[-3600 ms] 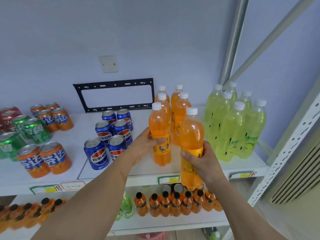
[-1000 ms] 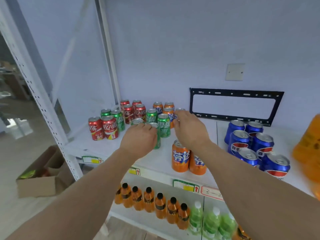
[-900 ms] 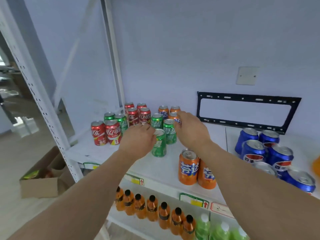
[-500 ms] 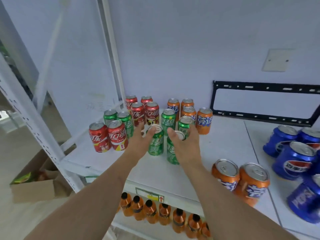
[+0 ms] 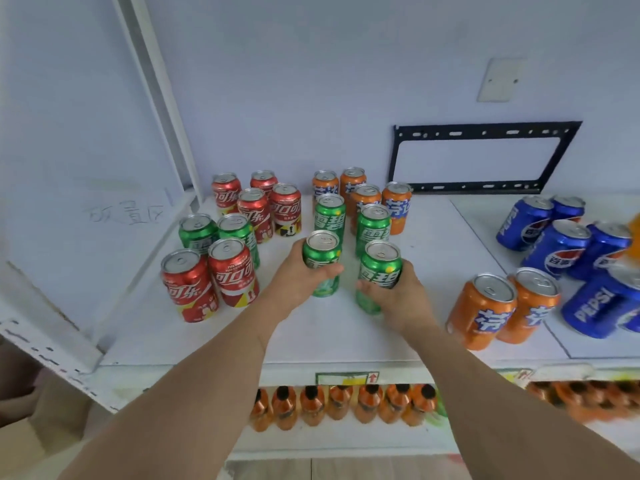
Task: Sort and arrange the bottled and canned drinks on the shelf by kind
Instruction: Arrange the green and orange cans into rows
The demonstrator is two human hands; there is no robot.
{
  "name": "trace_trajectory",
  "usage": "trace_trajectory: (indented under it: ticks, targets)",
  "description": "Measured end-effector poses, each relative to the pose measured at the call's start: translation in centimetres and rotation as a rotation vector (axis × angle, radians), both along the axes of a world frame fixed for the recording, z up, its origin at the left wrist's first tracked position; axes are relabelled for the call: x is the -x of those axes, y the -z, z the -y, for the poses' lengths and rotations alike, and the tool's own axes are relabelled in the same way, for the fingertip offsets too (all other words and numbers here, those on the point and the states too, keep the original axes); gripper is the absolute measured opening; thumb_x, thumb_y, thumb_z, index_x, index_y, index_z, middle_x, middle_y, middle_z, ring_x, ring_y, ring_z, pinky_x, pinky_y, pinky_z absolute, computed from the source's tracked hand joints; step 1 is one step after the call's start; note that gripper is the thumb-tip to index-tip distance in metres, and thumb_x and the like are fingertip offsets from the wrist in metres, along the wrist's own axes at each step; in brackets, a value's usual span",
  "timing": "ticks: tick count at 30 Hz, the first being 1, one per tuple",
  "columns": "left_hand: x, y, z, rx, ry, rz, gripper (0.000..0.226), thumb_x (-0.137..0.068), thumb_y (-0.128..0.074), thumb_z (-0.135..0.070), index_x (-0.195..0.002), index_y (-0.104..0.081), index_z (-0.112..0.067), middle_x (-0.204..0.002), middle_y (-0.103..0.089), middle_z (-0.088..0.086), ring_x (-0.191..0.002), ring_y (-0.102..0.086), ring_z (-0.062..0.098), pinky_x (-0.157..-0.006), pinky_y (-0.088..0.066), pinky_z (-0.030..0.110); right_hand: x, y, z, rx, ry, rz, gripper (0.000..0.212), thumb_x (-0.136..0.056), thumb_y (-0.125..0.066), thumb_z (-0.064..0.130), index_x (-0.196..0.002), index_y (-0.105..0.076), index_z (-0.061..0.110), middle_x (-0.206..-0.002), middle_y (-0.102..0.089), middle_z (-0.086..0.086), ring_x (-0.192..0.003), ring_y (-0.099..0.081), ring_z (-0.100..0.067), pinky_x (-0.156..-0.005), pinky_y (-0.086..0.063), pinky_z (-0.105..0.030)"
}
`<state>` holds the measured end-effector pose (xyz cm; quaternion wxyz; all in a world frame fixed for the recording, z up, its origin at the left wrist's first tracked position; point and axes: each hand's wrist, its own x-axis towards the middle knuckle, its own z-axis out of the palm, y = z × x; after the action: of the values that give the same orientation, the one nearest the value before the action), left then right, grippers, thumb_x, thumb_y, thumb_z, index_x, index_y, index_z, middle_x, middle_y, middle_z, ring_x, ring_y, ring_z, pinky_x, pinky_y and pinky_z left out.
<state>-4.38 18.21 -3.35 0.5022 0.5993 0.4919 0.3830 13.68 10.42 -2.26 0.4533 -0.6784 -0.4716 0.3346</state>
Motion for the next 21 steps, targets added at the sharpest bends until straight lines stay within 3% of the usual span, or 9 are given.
trace_trajectory:
  ticks: [3, 10, 15, 18, 21]
  targets:
    - [0.0, 0.1, 0.6, 0.002, -0.028, 0.086, 0.065, -0.076, -0.084, -0.033, -0.130, -0.047, -0.024, -0.120, -0.064, -0.007, -0.108, -0.062, 0.010, -0.092, -0.050, 0.032, -0.1, 0.7, 1.3, -0.037, 0.040, -0.015, 0.066, -0.072, -0.084, 0.037, -0.124, -0.045, 0.027, -0.102, -0.062, 0.010, -0.098, -0.062, -0.016, -0.083, -0.052, -0.033]
    - [0.5, 0.3, 3.9, 0.056, -0.059, 0.182, 0.050, -0.078, -0.078, -0.048, -0.117, -0.056, -0.025, -0.112, -0.070, 0.000, -0.103, -0.069, 0.017, -0.087, -0.056, 0.039, 0.4, -0.1, 4.9, -0.118, 0.014, 0.002, 0.061, -0.077, -0.079, 0.040, -0.125, -0.045, 0.023, -0.104, -0.062, 0.010, -0.094, -0.060, -0.010, -0.073, -0.045, -0.022]
    - [0.6, -0.1, 5.6, 0.050, -0.045, 0.165, 0.074, -0.067, -0.079, -0.063, -0.123, -0.056, -0.020, -0.113, -0.071, 0.003, -0.100, -0.070, 0.019, -0.087, -0.058, 0.043, 0.7, -0.1, 6.7, -0.122, 0.006, 0.025, 0.057, -0.077, -0.078, 0.042, -0.120, -0.047, 0.024, -0.098, -0.061, 0.014, -0.088, -0.060, -0.006, -0.065, -0.043, -0.015]
    - [0.6, -0.1, 6.4, 0.011, -0.089, 0.091, 0.060, -0.077, -0.078, -0.048, -0.124, -0.051, -0.023, -0.114, -0.066, -0.005, -0.102, -0.065, 0.009, -0.086, -0.053, 0.031, 0.7, -0.1, 7.5, -0.114, -0.016, 0.009, 0.056, -0.076, -0.079, 0.043, -0.118, -0.046, 0.026, -0.097, -0.061, 0.017, -0.087, -0.058, 0.001, -0.066, -0.043, -0.013]
    - [0.8, 0.7, 6.7, -0.005, -0.069, 0.106, 0.059, -0.076, -0.082, -0.037, -0.125, -0.049, -0.028, -0.118, -0.065, -0.006, -0.107, -0.063, 0.009, -0.092, -0.051, 0.032, 0.6, 0.2, 8.0, -0.115, -0.033, 0.000, 0.057, -0.074, -0.081, 0.043, -0.117, -0.046, 0.028, -0.099, -0.062, 0.018, -0.091, -0.059, 0.000, -0.070, -0.045, -0.015]
